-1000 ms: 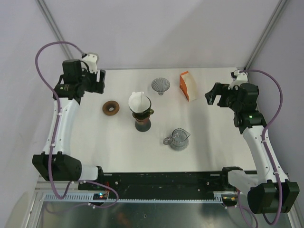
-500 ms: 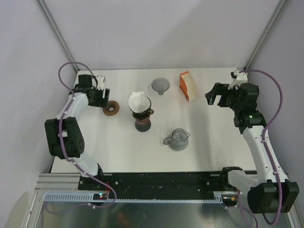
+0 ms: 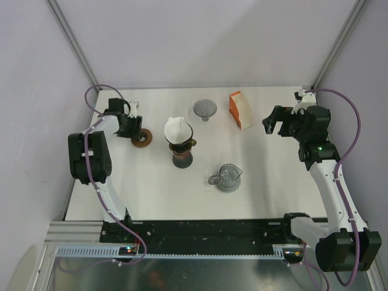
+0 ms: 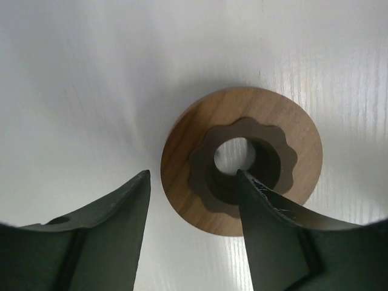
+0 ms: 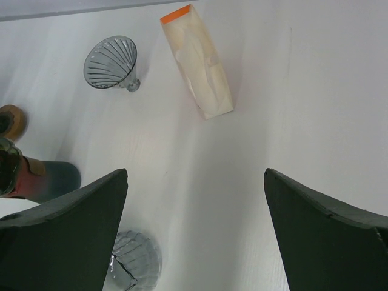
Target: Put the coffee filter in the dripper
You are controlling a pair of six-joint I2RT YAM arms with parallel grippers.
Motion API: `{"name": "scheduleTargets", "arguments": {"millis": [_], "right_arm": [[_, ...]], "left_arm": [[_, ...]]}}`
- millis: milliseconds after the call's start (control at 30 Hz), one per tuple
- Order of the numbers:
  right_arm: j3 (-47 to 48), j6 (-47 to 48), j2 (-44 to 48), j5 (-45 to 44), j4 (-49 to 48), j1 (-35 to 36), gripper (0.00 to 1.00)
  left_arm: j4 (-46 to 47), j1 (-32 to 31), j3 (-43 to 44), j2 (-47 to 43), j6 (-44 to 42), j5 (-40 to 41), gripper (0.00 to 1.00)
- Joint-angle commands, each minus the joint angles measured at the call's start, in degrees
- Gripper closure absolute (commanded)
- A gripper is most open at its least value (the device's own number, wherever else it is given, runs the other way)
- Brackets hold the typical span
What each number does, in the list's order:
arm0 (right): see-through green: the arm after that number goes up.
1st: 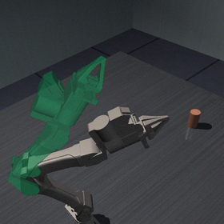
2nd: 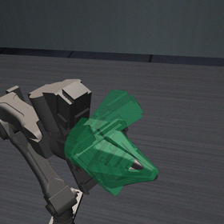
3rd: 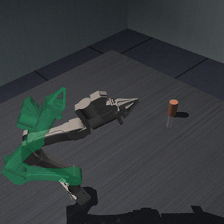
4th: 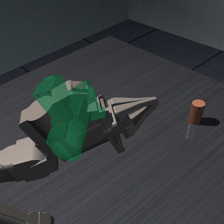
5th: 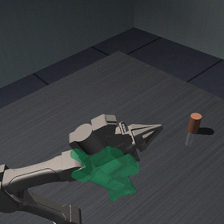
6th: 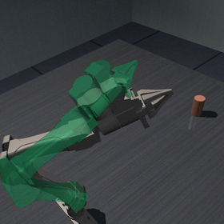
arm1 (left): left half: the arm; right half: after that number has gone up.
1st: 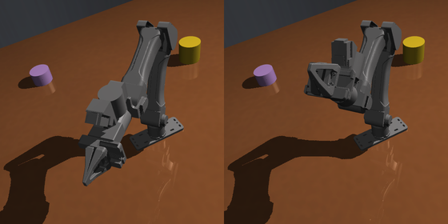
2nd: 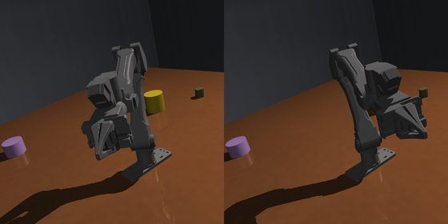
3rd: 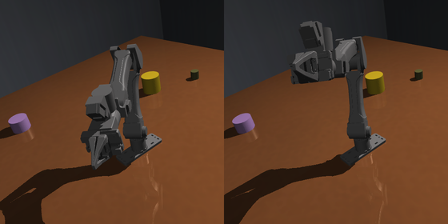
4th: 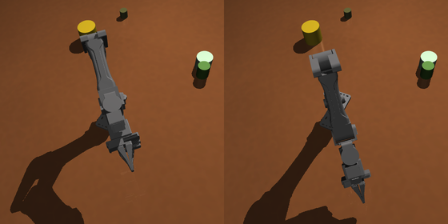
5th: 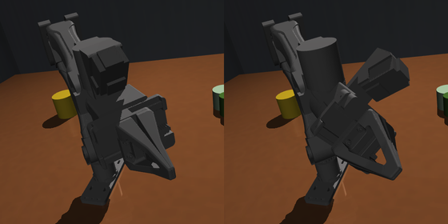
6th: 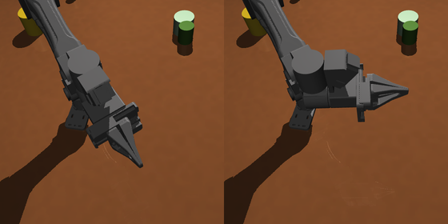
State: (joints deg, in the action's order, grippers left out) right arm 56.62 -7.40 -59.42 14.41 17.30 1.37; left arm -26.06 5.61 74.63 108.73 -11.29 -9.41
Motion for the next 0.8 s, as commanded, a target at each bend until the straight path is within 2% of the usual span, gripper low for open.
{"name": "scheduleTargets", "arguments": {"millis": [0, 167, 367, 533, 767], "right_arm": [[0.15, 0.93, -0.02, -0.52, -0.82, -0.23, 0.01], [0.07, 1.04, 0.15, -0.69, -0.77, -0.24, 0.01], [0.08, 0.99, 0.22, -0.59, -0.69, -0.27, 0.01], [0.11, 1.22, 0.84, -0.92, -0.45, -0.24, 0.01], [0.11, 1.07, 1.14, -0.97, -0.48, -0.22, 0.01]], "left_arm": [[2.62, 0.13, 3.52, 1.4, 1.57, -0.03, 0.39], [2.84, 0.1, 2.9, 3.0, 1.2, 0.19, 0.52], [2.78, 0.11, 2.64, 4.26, 0.78, -0.77, 0.73], [2.7, 0.11, 2.4, 2.87, 0.4, -1.41, 0.97], [2.69, 0.11, 2.78, -6.25, 1.99, -2.53, 1.0]]}}
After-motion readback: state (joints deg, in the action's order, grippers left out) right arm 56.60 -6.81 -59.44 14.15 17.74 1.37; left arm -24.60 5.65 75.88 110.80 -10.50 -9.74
